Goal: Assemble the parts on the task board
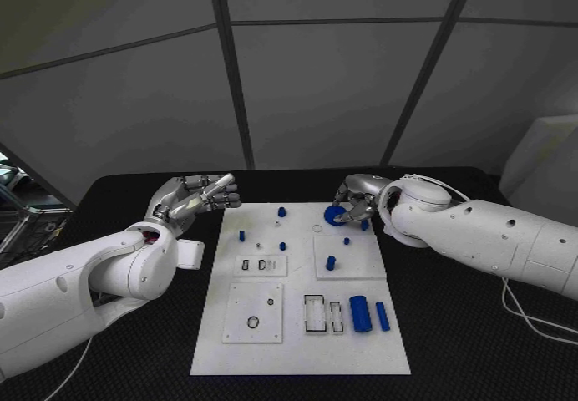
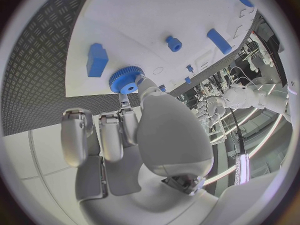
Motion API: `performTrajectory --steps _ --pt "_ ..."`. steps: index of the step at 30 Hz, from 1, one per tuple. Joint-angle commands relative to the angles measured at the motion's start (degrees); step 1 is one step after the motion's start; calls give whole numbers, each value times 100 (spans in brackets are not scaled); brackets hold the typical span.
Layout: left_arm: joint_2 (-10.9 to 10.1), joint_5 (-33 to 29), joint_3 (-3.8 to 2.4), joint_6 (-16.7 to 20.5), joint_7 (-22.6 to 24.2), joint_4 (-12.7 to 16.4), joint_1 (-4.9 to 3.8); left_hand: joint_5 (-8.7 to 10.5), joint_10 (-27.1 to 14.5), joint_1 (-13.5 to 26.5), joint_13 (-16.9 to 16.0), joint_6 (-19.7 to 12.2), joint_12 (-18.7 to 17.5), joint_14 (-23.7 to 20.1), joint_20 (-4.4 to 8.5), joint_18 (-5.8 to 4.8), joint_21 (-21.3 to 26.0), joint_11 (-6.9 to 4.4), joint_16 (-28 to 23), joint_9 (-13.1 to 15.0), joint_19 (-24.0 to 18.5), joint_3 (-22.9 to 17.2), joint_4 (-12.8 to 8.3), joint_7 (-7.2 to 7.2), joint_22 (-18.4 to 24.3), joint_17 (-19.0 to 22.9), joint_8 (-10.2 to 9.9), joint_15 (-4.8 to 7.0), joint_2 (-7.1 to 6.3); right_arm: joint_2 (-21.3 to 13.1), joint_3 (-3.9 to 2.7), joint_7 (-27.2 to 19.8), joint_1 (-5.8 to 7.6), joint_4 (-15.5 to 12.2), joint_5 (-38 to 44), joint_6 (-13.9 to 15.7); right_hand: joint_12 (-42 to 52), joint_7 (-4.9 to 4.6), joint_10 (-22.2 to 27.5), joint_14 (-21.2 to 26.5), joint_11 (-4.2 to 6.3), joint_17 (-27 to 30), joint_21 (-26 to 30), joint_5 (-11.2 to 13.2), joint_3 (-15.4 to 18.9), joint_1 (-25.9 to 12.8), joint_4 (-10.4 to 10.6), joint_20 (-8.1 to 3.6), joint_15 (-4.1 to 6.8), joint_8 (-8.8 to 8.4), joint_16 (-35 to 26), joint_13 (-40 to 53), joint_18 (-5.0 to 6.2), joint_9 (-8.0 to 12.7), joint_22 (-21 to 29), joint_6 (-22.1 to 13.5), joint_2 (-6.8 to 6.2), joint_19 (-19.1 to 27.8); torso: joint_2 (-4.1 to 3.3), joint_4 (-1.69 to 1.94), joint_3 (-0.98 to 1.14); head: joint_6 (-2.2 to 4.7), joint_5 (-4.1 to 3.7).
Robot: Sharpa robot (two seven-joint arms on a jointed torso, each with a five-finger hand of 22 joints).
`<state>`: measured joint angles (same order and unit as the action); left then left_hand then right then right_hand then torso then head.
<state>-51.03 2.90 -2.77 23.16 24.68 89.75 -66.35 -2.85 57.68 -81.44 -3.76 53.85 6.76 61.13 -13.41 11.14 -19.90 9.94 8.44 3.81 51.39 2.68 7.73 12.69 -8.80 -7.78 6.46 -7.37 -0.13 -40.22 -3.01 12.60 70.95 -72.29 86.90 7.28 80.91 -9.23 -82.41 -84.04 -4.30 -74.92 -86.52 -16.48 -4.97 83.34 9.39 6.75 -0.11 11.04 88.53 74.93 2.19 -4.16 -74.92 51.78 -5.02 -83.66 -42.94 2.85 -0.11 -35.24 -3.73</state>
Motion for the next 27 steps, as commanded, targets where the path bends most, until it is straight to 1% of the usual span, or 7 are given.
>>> performTrajectory --steps 1,4,7,14,19,24,27 --pt "1 12 -6 -78 -10 2 -10 6 24 3 2 25 -15 32 -9 -67 -32 -7 -38 1 33 12 -34 -8 8 -7 -21 4 64 -9 6 -24 -1 -10 144 -86 22 -16 -36 -534 -10 -1215 -33 13 -50 93 -29 4 -26 28 41 481 -47 7 -778 38 16 -54 -2 2 -1 -2 -2" --pt "0 12 -6 -81 -15 3 -10 6 24 3 2 25 -15 32 -9 -67 -32 -7 -38 1 33 12 -34 -8 8 -7 -21 4 64 -10 6 -26 -1 -25 211 -30 42 -9 -50 -537 -4 -1233 -45 -17 -136 129 -63 6 -24 68 47 508 -53 -1 -805 115 58 -74 -1 1 -2 -6 -6" --pt "-1 12 -6 -85 -19 4 -10 6 24 3 2 25 -15 32 -9 -67 -32 -7 -38 1 33 12 -34 -8 8 -7 -21 4 64 -11 6 -52 -2 -55 291 93 75 30 -79 -540 28 -1246 -67 51 -272 165 -97 -6 -2 129 52 550 -64 -14 -856 271 113 -113 3 4 -3 -12 -9" --pt "-6 12 -5 -91 -30 6 -10 6 24 3 2 25 -15 32 -9 -67 -32 -7 -38 1 33 12 -34 -8 8 -7 -21 4 64 -41 5 -140 -3 -226 371 485 166 96 -163 -549 88 -1290 -121 -113 -516 144 -127 -51 48 148 69 661 -93 -4 -980 465 139 -212 4 11 -1 -23 10" --pt "-13 12 -5 -93 -41 9 -10 6 20 -5 4 24 -23 30 -8 -68 -31 -6 -49 -1 37 9 -44 -8 9 -8 -28 3 77 -91 4 -117 -3 -450 402 752 204 101 -196 -555 93 -1318 -133 -116 -576 125 -136 -61 56 127 79 707 -99 6 -1007 478 125 -233 5 5 -5 -18 30" --pt "-20 12 -5 -92 -46 16 -10 6 20 -5 4 24 -23 30 -8 -68 -31 -6 -49 -1 37 9 -44 -8 9 -8 -28 3 77 -129 2 -26 -2 -712 570 924 204 101 -197 -558 93 -1330 -134 -115 -594 115 -140 -64 58 119 83 707 -99 10 -1009 483 112 -234 8 1 -9 -3 34" --pt "-22 12 -5 -95 -49 20 -10 6 20 -5 4 24 -23 30 -8 -68 -31 -6 -49 -1 37 9 -44 -8 9 -8 -28 3 77 -96 1 59 -1 -923 816 1019 206 101 -200 -562 94 -1350 -138 -92 -629 85 -142 -69 59 101 90 712 -101 16 -1019 492 85 -242 7 7 -7 -1 47"
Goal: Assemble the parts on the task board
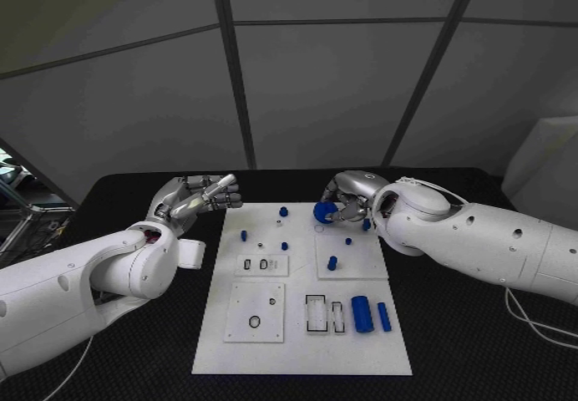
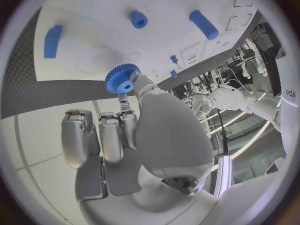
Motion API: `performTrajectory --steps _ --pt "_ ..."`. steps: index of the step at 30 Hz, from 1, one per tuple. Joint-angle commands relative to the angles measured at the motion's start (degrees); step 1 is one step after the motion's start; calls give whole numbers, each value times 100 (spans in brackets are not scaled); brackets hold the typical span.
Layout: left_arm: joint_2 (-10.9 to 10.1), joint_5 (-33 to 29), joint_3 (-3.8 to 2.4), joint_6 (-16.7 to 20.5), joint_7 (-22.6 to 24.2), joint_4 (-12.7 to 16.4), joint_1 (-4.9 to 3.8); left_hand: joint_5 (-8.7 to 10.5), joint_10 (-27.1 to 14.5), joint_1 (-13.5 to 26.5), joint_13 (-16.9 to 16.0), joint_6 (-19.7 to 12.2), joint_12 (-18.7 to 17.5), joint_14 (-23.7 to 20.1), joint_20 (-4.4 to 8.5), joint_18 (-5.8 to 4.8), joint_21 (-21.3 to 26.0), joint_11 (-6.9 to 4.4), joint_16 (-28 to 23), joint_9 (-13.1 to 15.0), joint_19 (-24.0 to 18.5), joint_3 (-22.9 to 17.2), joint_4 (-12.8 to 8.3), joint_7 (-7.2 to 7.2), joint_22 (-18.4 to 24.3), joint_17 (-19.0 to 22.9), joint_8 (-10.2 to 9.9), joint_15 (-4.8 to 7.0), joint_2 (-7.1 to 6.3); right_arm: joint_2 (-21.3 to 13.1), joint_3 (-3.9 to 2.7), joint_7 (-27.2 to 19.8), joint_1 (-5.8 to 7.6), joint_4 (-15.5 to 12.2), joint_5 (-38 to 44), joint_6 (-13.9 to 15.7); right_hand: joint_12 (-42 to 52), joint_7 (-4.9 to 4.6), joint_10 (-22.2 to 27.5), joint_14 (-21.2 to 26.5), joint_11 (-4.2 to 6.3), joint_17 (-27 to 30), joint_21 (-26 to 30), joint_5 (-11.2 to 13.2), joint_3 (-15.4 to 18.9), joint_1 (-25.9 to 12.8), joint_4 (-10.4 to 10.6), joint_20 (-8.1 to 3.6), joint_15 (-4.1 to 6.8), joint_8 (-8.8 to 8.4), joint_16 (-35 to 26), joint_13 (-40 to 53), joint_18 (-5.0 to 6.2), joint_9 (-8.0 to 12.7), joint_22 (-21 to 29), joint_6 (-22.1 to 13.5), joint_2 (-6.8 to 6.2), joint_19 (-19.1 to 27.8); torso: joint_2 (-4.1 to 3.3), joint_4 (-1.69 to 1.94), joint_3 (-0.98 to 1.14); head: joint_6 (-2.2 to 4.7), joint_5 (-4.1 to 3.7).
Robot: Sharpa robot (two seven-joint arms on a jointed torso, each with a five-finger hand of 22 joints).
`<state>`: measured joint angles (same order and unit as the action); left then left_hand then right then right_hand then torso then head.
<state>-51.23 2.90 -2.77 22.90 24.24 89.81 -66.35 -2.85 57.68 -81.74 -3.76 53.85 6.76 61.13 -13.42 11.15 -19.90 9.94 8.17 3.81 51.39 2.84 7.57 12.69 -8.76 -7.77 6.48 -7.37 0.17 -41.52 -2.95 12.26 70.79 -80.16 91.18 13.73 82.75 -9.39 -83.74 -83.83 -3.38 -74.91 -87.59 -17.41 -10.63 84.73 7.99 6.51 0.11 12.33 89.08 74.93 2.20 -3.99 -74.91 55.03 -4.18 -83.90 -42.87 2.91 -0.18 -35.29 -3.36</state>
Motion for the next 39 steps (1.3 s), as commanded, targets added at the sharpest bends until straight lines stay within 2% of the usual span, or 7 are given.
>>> performTrajectory --steps 1,8,11,20,24,29,39 --pt "-2 12 -6 -70 -5 16 -10 6 20 25 4 24 -23 30 -8 -68 -32 -6 -22 -1 38 -7 -28 -8 5 -8 -30 3 47 67 -5 111 15 -180 465 393 24 117 -69 -584 2 -1355 -36 10 -75 -61 -3 -46 38 -34 37 715 -105 1 -1030 169 -3 -227 -1 5 -1 2 10" --pt "0 12 -6 -73 -8 25 -10 6 20 25 4 24 -23 30 -8 -68 -32 -6 -22 -1 38 -7 -28 -8 5 -8 -30 3 47 459 -3 230 16 -230 906 441 29 117 -75 -586 2 -1365 -66 59 -140 -100 -7 -49 38 -63 41 724 -122 8 -1099 180 -25 -282 -6 21 -6 -2 37" --pt "4 12 -6 -76 -9 27 -10 6 20 25 4 24 -23 30 -8 -68 -32 -6 -22 -1 38 -7 -28 -8 5 -8 -30 3 47 674 0 255 16 -129 1000 428 30 118 -77 -587 2 -1368 -72 65 -151 -105 -8 -49 38 -67 42 726 -125 9 -1112 184 -26 -292 -6 29 -9 -6 60" --pt "15 12 -7 -73 -8 29 -12 7 20 16 5 26 -31 29 -7 -69 -30 -6 -33 -1 41 -11 -39 -9 8 -9 -37 2 63 1189 27 215 16 273 1082 320 25 117 -74 -586 2 -1361 -76 68 -167 -112 -9 -49 39 -73 39 721 -127 10 -1122 186 -25 -300 -20 15 -4 -28 138" --pt "24 12 -7 -71 -8 27 -13 7 20 16 5 26 -31 29 -7 -69 -30 -6 -33 -1 41 -11 -39 -9 8 -9 -37 2 63 1325 69 171 15 428 1088 239 25 117 -74 -586 2 -1361 -76 68 -167 -112 -9 -49 39 -73 39 721 -127 10 -1122 186 -25 -300 -16 13 -7 -48 152" --pt "28 12 -7 -63 -11 24 -15 7 20 16 5 26 -31 29 -7 -69 -30 -6 -33 -1 41 -11 -39 -9 8 -9 -37 2 63 1444 110 100 13 581 1090 155 25 115 -74 -585 1 -1357 -75 70 -181 -121 -9 -50 38 -83 38 722 -126 12 -1120 183 -28 -298 -10 1 5 -68 162" --pt "38 12 -8 -63 -13 23 -19 7 20 12 5 26 -33 28 -7 -70 -29 -6 -38 -1 42 -11 -44 -9 9 -9 -39 2 66 1550 177 59 9 700 1091 -15 25 113 -74 -585 -1 -1360 -74 73 -191 -132 -8 -50 38 -90 39 723 -126 13 -1117 181 -32 -296 -9 4 5 -84 161"
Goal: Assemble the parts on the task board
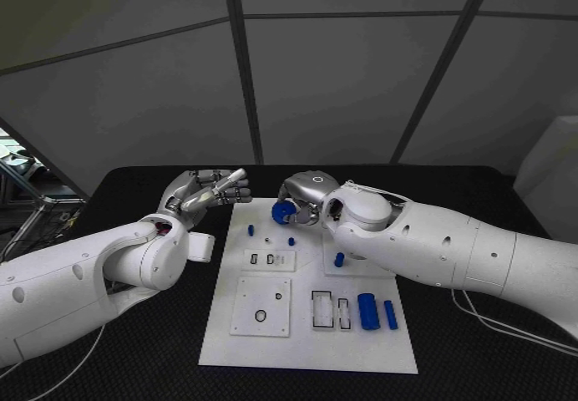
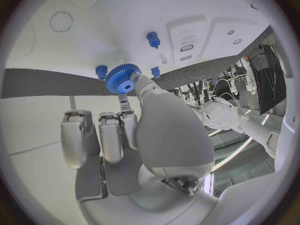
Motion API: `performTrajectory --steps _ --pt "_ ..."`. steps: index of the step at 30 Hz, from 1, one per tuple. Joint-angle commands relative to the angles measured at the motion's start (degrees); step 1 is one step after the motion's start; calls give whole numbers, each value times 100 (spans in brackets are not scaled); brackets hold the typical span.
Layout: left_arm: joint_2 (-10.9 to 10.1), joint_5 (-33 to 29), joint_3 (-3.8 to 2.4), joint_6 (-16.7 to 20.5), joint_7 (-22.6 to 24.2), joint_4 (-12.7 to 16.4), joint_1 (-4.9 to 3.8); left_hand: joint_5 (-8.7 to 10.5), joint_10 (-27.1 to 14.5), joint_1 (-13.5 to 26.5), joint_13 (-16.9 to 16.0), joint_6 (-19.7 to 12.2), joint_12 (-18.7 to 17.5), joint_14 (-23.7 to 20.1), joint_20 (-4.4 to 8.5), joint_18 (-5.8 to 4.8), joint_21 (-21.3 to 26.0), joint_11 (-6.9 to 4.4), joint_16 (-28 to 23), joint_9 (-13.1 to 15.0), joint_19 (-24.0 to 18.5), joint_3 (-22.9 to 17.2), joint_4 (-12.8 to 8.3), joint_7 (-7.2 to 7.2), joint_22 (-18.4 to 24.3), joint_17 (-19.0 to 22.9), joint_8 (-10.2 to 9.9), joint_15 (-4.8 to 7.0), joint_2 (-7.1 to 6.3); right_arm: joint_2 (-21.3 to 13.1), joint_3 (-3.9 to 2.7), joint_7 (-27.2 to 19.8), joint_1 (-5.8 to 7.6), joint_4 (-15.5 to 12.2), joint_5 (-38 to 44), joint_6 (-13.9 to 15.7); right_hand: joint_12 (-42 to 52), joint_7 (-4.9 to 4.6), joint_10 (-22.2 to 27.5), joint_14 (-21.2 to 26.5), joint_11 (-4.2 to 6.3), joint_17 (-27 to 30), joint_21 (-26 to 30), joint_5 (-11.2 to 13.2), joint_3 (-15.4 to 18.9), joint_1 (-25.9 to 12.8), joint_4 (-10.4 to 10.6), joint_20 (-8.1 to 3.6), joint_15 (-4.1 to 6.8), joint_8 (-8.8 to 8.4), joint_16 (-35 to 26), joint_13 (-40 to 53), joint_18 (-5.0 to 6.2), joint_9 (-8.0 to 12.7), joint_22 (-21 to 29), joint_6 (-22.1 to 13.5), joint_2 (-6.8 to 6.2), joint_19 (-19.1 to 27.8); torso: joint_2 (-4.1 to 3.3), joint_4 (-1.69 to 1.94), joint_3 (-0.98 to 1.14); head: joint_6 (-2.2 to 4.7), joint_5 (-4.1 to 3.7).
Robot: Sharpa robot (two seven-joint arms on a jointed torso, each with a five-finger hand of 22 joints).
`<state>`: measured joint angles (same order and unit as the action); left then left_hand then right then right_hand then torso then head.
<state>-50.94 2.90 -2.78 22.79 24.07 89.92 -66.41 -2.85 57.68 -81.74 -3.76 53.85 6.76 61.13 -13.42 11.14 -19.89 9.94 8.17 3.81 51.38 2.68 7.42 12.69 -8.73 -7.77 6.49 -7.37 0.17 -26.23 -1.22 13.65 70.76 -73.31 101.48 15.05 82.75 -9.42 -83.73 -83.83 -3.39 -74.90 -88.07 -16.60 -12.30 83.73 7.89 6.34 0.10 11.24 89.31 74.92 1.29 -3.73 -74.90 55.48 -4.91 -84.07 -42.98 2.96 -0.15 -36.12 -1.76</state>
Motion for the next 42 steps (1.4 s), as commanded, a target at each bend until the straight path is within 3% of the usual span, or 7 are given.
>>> performTrajectory --steps 1,23,30,32,34,36,42 --pt "10 12 -6 -51 4 11 -13 7 20 11 5 27 -33 28 -7 -69 -29 -6 -38 -1 43 4 -29 -8 5 -9 -40 2 67 28 6 -73 12 23 61 -162 26 115 -75 -585 -2 -1360 -25 -5 -30 -41 3 -32 37 15 16 725 -35 -13 -1118 136 37 -280 1 -4 3 -1 0" --pt "12 12 -6 -48 -8 7 -24 7 20 6 5 28 -38 24 -6 -69 -31 -5 -48 -1 49 5 -37 -7 5 -9 -44 1 70 95 62 62 8 152 62 -532 -91 81 19 -572 -32 -1303 -9 126 -97 -230 17 -16 14 -105 -6 613 -27 -2 -1087 76 -83 -252 2 -7 0 -25 13" --pt "11 12 -6 -49 -14 7 -26 7 20 6 5 28 -38 24 -6 -69 -31 -5 -48 -1 49 5 -37 -7 5 -9 -44 1 70 102 66 114 8 201 13 -387 -364 -78 245 -576 -183 -1326 9 463 -20 -634 213 99 -117 -675 2 343 -20 22 -1056 -895 -241 -224 -3 -9 4 -15 12" --pt "11 12 -6 -48 -17 6 -27 7 20 6 5 28 -38 24 -6 -69 -31 -5 -48 -1 49 5 -37 -7 5 -9 -44 1 70 103 66 121 8 217 -32 -421 -375 -96 253 -576 -203 -1326 12 533 33 -830 382 122 -137 -689 2 330 -19 0 -1053 -818 -265 -221 -1 -5 3 -9 11" --pt "10 12 -6 -48 -21 6 -27 7 20 6 5 28 -38 24 -6 -69 -31 -5 -48 -1 49 5 -38 -7 5 -9 -44 1 70 100 66 123 8 228 -68 -510 -370 -98 247 -579 -211 -1340 11 537 74 -1077 615 140 -149 -650 7 334 -19 -33 -1056 -597 -239 -224 1 -2 2 -8 9" --pt "9 12 -6 -45 -28 5 -28 7 20 5 6 29 -41 22 -6 -69 -32 -4 -54 -1 54 7 -41 -6 6 -9 -47 0 72 91 67 122 8 234 -97 -607 -304 -63 190 -594 -187 -1408 -7 851 94 -1364 818 137 -134 -543 32 398 -28 -73 -1099 -337 -95 -258 2 -3 2 -11 11" --pt "4 12 -6 -44 -44 6 -29 7 18 6 6 28 -43 20 -6 -69 -32 -3 -57 -2 55 7 -42 -4 6 -8 -49 0 76 54 67 89 8 219 -169 -758 -221 -27 117 -605 -157 -1457 -18 773 135 -1626 858 115 -109 -518 50 485 -33 -67 -1123 -203 46 -278 0 -13 4 -17 17"
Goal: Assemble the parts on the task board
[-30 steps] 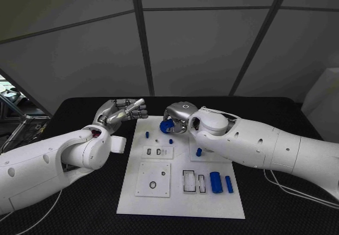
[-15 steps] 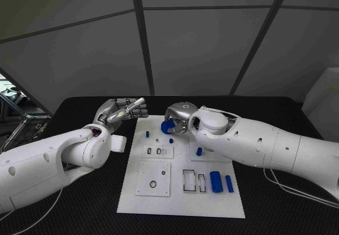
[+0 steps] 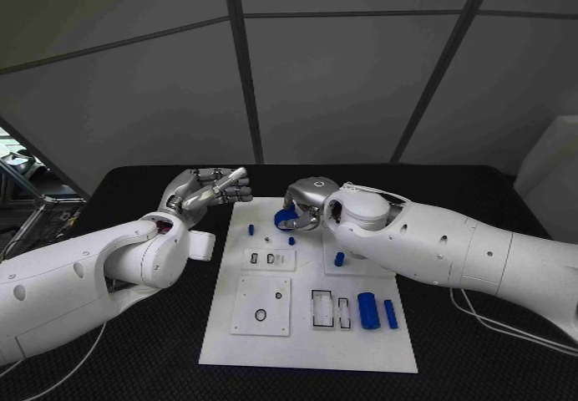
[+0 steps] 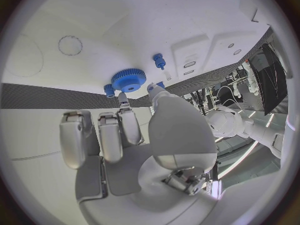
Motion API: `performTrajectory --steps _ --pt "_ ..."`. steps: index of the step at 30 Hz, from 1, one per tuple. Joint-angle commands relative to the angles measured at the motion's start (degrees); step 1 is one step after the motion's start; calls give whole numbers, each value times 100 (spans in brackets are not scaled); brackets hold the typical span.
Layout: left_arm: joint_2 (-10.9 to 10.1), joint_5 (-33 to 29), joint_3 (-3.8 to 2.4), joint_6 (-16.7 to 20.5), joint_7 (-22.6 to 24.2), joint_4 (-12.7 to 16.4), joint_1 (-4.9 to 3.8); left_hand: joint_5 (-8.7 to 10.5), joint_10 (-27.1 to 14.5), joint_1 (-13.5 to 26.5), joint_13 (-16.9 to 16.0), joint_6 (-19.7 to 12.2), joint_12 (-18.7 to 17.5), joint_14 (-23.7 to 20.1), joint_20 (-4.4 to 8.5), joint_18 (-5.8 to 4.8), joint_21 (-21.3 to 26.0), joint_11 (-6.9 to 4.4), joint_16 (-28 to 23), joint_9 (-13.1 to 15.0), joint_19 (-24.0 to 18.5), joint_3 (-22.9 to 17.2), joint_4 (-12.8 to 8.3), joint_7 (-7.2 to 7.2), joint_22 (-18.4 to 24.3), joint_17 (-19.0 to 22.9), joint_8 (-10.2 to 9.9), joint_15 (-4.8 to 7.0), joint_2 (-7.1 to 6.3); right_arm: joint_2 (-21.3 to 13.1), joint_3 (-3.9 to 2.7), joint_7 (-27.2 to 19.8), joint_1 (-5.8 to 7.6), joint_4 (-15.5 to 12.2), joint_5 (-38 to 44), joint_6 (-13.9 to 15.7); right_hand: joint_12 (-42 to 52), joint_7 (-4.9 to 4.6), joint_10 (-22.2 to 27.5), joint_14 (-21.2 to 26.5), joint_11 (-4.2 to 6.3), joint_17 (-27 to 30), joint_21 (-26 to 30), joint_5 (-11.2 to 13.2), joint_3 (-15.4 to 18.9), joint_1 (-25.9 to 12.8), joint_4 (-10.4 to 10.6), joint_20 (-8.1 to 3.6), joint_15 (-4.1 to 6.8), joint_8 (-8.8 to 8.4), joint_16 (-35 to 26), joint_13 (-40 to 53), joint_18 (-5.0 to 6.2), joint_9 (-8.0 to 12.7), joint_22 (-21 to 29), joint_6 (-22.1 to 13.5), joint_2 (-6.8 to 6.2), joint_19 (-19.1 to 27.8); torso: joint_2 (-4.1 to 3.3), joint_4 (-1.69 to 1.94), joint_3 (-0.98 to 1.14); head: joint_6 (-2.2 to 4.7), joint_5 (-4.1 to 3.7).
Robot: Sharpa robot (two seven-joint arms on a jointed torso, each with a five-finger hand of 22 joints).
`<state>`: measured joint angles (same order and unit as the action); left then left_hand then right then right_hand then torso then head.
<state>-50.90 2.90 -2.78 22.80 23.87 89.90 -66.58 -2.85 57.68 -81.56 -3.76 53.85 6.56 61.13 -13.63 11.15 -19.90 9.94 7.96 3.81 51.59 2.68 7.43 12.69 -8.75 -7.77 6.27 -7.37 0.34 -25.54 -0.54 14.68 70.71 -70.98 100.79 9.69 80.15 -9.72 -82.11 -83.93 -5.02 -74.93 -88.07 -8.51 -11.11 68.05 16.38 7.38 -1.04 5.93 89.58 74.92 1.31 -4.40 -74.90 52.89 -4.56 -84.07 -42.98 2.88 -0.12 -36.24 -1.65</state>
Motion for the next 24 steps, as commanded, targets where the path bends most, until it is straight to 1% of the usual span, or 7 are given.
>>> performTrajectory --steps 1,5,7,11,16,19,24 --pt "0 12 -6 -45 -26 8 -12 7 17 -12 6 28 -23 20 15 -69 -32 -3 -37 -2 35 6 -42 -4 8 -8 -28 -1 59 -24 -1 -19 12 -18 -119 -232 46 5 -51 -595 8 -1454 -18 -48 19 -68 8 9 6 14 23 493 -36 1 -1124 64 17 -278 0 -4 0 -5 4" --pt "-3 12 -6 -46 -29 10 -12 7 14 -16 7 27 -28 17 15 -70 -32 -1 -43 -2 38 4 -46 -3 8 -8 -31 -2 66 -79 -1 -12 11 -56 -154 -21 71 15 -73 -595 18 -1457 -19 -157 34 -113 3 -1 15 13 24 522 -36 6 -1127 99 55 -280 2 2 2 -3 3" --pt "-6 12 -6 -48 -30 8 -12 7 14 -16 7 27 -28 17 15 -70 -32 -1 -44 -2 38 4 -47 -3 8 -8 -32 -2 67 -141 -2 -51 7 -101 -167 296 118 23 -112 -599 26 -1472 -29 -356 25 -94 -28 -10 24 5 29 573 -41 16 -1148 121 82 -297 3 0 3 8 -6" --pt "-14 12 -6 -49 -29 -4 -12 7 12 -19 7 26 -31 16 15 -70 -32 -1 -48 -2 40 2 -50 -2 9 -8 -34 -2 72 -372 -4 -286 -4 -281 -289 1096 115 15 -109 -598 24 -1470 -29 -391 40 7 -105 -15 25 -31 28 573 -42 33 -1150 95 -3 -299 7 -10 5 36 -5" --pt "-22 12 -6 -58 -30 -27 -12 7 12 -19 7 26 -31 16 15 -70 -32 -1 -48 -2 40 2 -50 -2 9 -8 -34 -2 72 -792 -8 -533 -11 -605 -589 1605 88 3 -87 -594 13 -1451 -21 -384 77 79 -143 -11 17 -69 21 550 -38 45 -1136 68 -115 -286 11 -22 10 64 -27" --pt "-27 12 -5 -68 -30 -36 -12 7 12 -19 7 26 -31 16 15 -70 -32 -1 -48 -2 40 2 -50 -2 9 -8 -34 -2 72 -1143 -10 -679 -12 -830 -988 1675 36 -6 -47 -570 6 -1351 18 -405 76 205 -192 -4 11 -99 -16 501 -18 48 -1056 51 -182 -219 16 -25 5 94 -52" --pt "-43 12 -5 -73 -27 -46 -11 7 11 -25 7 27 -34 16 15 -71 -31 0 -52 -3 42 -1 -56 -2 9 -9 -37 -3 79 -1876 -18 -1190 -10 -1072 -2114 1427 -95 13 50 -521 32 -1151 133 -259 36 897 -616 -25 37 -99 -99 385 36 40 -836 128 -365 -35 46 -86 20 116 -59"
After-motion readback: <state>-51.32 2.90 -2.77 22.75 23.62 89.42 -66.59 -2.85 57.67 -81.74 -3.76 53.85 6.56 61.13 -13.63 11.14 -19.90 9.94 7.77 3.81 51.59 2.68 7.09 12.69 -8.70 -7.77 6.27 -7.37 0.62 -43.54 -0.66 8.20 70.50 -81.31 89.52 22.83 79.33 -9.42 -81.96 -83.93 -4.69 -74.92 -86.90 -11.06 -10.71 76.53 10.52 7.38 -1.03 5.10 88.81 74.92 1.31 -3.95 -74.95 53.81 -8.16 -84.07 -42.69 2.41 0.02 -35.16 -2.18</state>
